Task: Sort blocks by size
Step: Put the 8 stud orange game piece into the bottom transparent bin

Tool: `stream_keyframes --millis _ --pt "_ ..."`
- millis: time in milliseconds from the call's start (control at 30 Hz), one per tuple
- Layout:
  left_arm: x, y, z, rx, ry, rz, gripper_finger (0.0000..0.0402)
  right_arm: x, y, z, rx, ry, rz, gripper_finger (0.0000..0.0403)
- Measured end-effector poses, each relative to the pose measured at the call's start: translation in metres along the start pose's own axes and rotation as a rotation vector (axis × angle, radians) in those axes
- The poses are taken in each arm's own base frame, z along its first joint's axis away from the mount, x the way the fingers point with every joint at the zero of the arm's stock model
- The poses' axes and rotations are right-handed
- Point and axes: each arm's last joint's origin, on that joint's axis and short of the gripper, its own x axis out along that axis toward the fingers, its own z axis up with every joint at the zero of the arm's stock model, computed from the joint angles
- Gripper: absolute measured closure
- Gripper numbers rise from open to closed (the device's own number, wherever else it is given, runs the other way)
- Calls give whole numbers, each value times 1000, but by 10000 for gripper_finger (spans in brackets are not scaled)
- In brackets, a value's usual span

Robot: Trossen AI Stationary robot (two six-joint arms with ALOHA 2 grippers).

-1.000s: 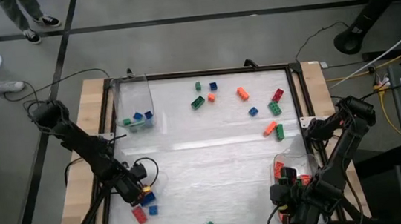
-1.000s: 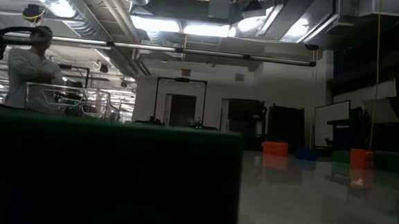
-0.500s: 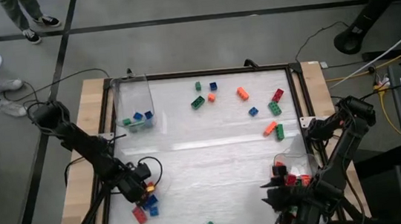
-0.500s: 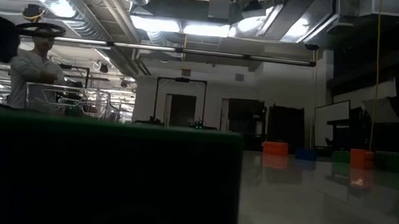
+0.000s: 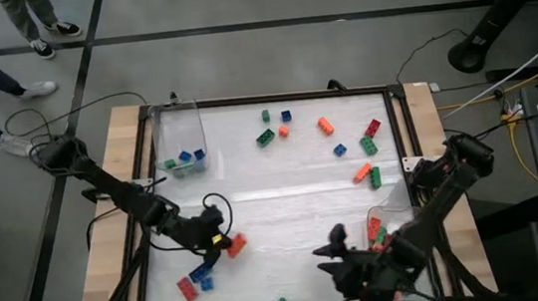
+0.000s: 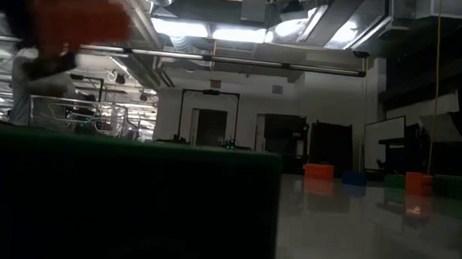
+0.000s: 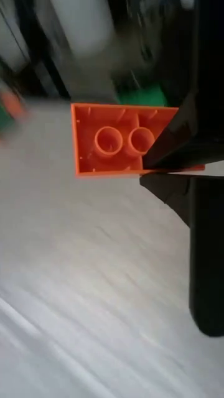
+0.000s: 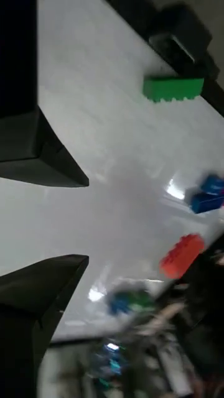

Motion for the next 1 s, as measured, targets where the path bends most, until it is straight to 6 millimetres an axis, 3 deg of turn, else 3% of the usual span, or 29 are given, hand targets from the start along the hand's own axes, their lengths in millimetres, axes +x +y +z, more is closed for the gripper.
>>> stream_keyframes --millis 133,267,600,800,1000 --pt "0 -13 16 75 -134 -142 400 26 -7 9 -137 -53 -42 214" --pt "2 -17 19 141 -175 -184 401 46 -24 19 -246 -124 -94 214" --pt "20 -16 10 286 -121 -205 401 87 -85 23 -332 -406 137 214" --pt "29 -17 8 374 -149 -230 401 102 -109 14 -313 -473 244 214" --pt "37 -17 15 427 -198 -228 401 108 -121 9 -302 -510 297 214"
